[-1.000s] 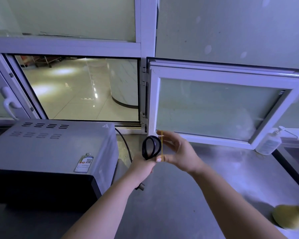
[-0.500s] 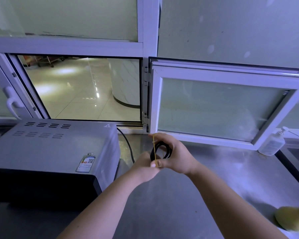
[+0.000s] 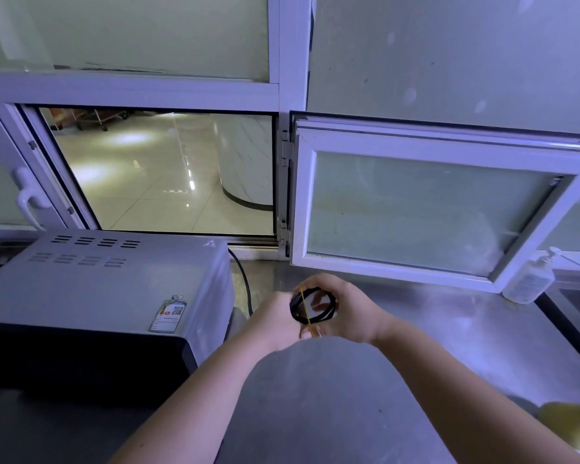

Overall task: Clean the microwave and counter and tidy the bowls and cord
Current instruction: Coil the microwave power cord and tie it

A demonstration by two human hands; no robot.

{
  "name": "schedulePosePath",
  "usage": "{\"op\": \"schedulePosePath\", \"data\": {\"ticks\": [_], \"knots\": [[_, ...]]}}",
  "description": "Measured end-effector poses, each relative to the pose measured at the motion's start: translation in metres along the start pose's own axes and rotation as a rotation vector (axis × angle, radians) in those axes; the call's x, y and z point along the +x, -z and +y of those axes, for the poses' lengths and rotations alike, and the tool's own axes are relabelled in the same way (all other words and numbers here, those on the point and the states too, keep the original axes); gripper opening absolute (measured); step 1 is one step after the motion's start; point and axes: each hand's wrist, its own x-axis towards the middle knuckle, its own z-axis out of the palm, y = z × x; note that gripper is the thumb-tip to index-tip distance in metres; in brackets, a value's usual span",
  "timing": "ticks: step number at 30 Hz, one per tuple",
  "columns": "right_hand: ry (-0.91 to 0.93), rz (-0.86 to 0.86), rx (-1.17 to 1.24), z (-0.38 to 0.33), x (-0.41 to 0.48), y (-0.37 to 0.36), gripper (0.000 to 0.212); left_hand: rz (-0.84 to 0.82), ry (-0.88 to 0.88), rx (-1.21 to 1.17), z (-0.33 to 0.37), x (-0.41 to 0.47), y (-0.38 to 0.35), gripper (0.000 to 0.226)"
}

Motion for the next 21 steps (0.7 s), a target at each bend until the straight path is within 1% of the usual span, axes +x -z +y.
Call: {"op": "schedulePosePath", "data": {"ticks": [2, 3, 7, 10, 14, 17, 21], "knots": [[-0.002, -0.003, 0.030, -0.0007, -0.0007, -0.0005, 0.061, 0.058, 0.019, -0.012, -0.0011, -0.0005, -0.0019, 0.026], [-0.003, -0.012, 0.025, -0.0007, -0.0003, -0.0001, 0.062, 0.084, 0.037, -0.025, -0.0013, -0.0008, -0.0026, 0.026], [-0.033, -0.066, 0.031, 0.0009, 0.0020, -0.0002, 0.062, 0.102, 0.086, -0.026, -0.0007, -0.0027, -0.0054, 0.043], [-0.056, -0.078, 0.044, 0.0003, 0.0033, -0.0006, 0.061, 0.112, 0.067, -0.019, -0.0006, -0.0046, -0.0063, 0.056], [-0.095, -0.062, 0.100, 0.0029, 0.0012, -0.0023, 0.073, 0.152, 0.042, -0.114, -0.0027, -0.0062, -0.0063, 0.066], [-0.103, -0.027, 0.164, 0.0038, -0.0007, -0.0030, 0.078, 0.151, -0.012, -0.164, -0.0042, -0.0048, -0.0070, 0.063], [-0.123, 0.019, 0.233, 0.0035, -0.0038, -0.0013, 0.090, 0.195, -0.028, -0.300, -0.0070, 0.0036, -0.0069, 0.048]]}}
